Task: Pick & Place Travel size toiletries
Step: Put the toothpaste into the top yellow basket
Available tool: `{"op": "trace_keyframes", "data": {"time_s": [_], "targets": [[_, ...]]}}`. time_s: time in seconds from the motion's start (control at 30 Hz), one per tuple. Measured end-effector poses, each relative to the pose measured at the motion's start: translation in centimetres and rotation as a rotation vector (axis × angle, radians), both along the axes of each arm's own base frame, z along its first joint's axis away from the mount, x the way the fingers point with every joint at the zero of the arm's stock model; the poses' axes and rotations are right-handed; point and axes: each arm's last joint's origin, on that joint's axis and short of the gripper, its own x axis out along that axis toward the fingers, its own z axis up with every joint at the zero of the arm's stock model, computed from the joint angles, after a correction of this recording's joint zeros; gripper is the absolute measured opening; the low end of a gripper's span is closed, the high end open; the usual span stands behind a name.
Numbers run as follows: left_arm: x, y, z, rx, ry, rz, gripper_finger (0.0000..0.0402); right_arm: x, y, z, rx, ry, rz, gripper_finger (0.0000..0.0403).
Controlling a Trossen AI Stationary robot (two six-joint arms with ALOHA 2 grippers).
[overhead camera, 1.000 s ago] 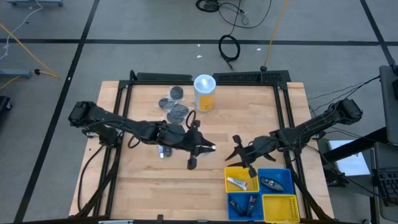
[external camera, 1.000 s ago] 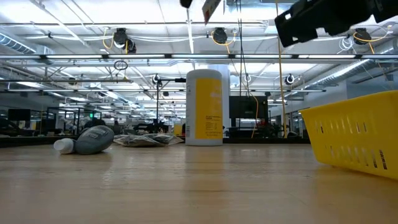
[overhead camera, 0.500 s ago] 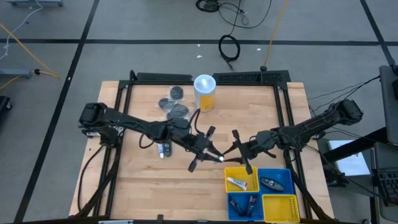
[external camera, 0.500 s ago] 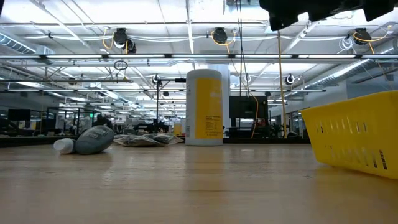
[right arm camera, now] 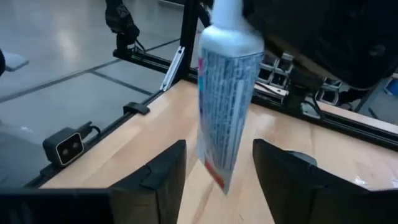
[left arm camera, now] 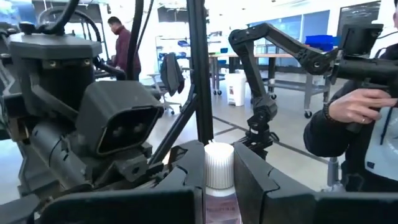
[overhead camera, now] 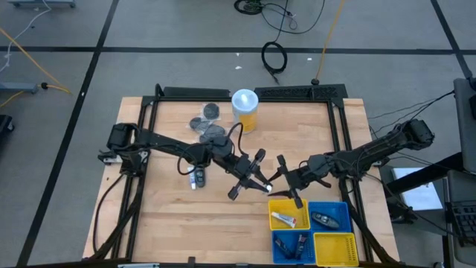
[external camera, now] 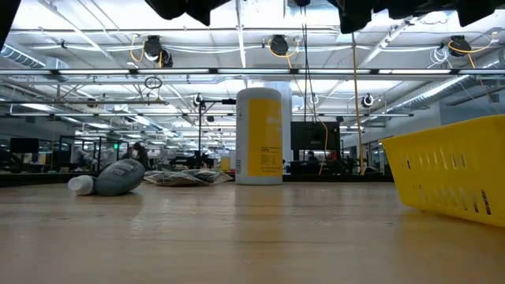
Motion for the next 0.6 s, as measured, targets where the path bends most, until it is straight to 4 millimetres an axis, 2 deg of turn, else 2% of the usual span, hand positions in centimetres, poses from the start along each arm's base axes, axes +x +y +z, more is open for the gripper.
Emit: {"op": "trace_keyframes", "data": {"time_s": [0.6], "targets": [[0.01,0.34,0.29,0.046,-0.065,0.021,0.0037,0.01,0.0,0.08,-0.03,-0.02,0.002,0.0134]]}}
